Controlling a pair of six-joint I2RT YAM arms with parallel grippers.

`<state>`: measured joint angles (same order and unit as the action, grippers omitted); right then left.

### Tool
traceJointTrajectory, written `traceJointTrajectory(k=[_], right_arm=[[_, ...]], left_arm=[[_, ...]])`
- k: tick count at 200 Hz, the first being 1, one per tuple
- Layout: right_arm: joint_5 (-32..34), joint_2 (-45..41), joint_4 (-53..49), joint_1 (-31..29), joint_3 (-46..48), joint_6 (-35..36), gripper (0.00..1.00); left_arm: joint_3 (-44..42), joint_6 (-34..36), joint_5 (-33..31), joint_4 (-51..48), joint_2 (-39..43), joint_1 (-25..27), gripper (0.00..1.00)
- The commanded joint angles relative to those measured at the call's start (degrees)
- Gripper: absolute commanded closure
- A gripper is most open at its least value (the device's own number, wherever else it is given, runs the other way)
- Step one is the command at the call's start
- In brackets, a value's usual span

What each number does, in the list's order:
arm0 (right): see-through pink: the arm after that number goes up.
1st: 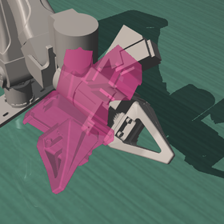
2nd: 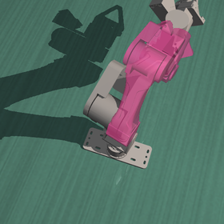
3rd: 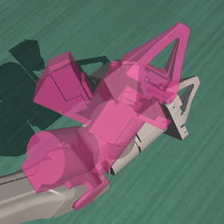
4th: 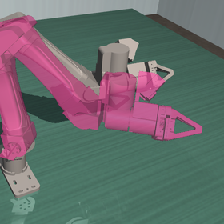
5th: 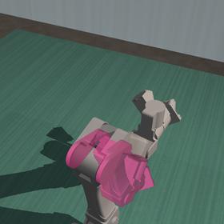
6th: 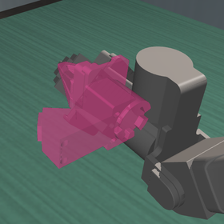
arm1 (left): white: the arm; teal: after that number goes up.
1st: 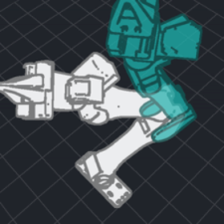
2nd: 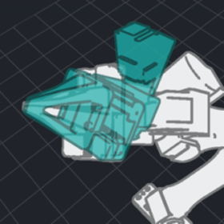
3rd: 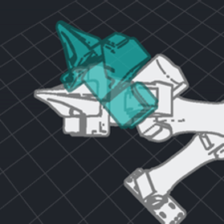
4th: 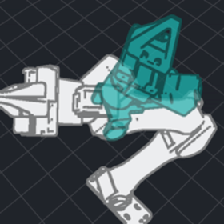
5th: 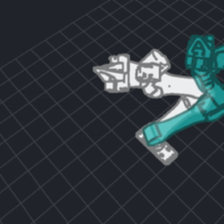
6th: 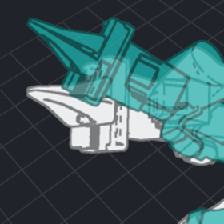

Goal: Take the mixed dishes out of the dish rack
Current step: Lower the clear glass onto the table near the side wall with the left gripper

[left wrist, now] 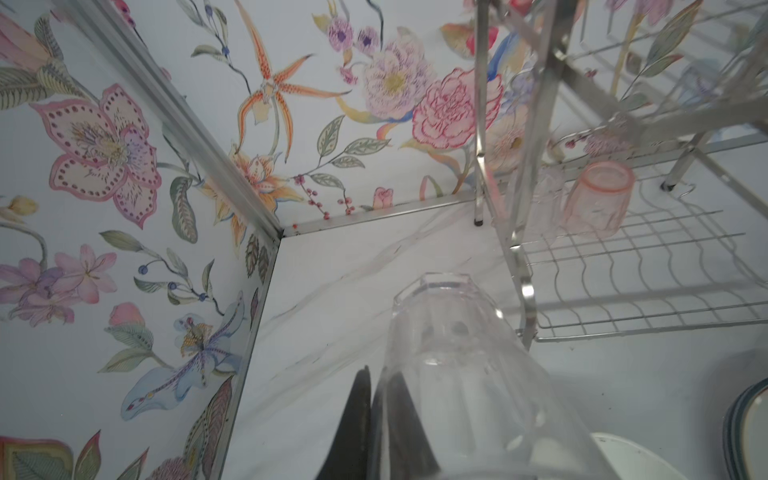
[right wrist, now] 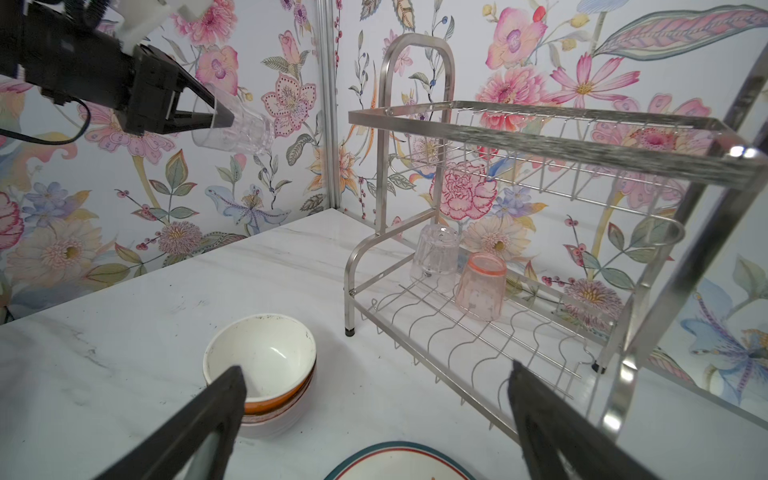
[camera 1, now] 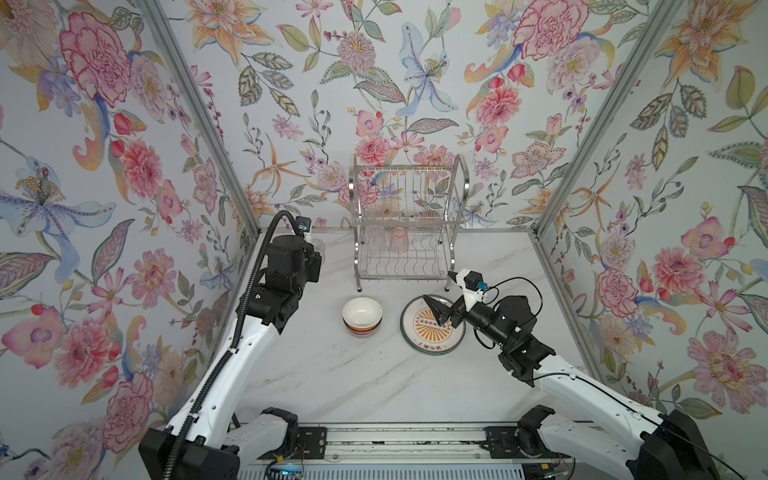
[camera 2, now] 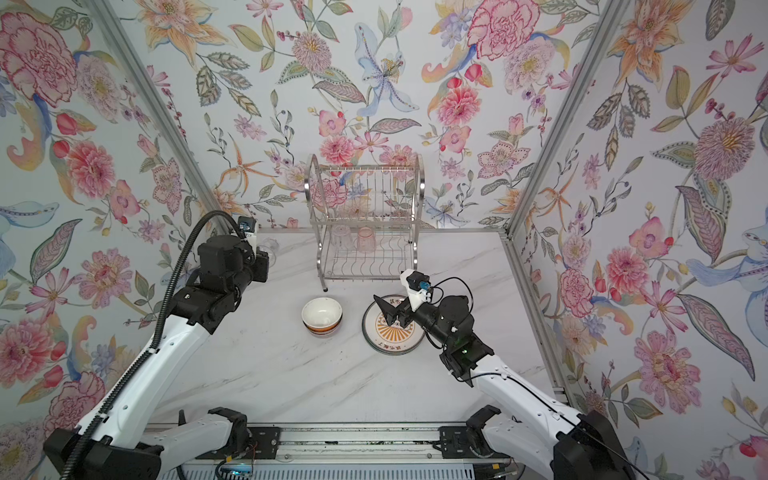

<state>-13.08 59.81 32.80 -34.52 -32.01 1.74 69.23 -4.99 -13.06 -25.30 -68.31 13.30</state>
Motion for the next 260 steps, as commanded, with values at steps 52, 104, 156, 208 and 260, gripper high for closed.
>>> traceJointTrajectory(k=[52,104,156,208,260], right_arm=[[-2.1,6.5,2.2,-1.4,-5.6,-1.2,0.01],[0.0,5.4,-1.8,-1.4,-5.5,-2.6,0.01],[1.6,3.9,-3.3,-1.4,-4.0,-2.8,0.01],[2.7,4.2,-4.8,-1.4,-4.2,-3.6,0.01],[3.9,4.1,-5.4,-1.4,-4.1,-3.8,0.01]], left_arm=[[9.5,-1.4,5.0,-11.2,-18.4,-14.5,1.00],[13.5,0.5,5.8,-15.7,-33.0,-17.7,1.00],[15.9,1.6,6.1,-14.1,-39.6,-20.8,1.00],[20.1,2.9,4.0,-15.8,-45.3,-24.2,1.00],[22.6,3.6,7.7,-16.3,-47.8,-27.5,1.00]])
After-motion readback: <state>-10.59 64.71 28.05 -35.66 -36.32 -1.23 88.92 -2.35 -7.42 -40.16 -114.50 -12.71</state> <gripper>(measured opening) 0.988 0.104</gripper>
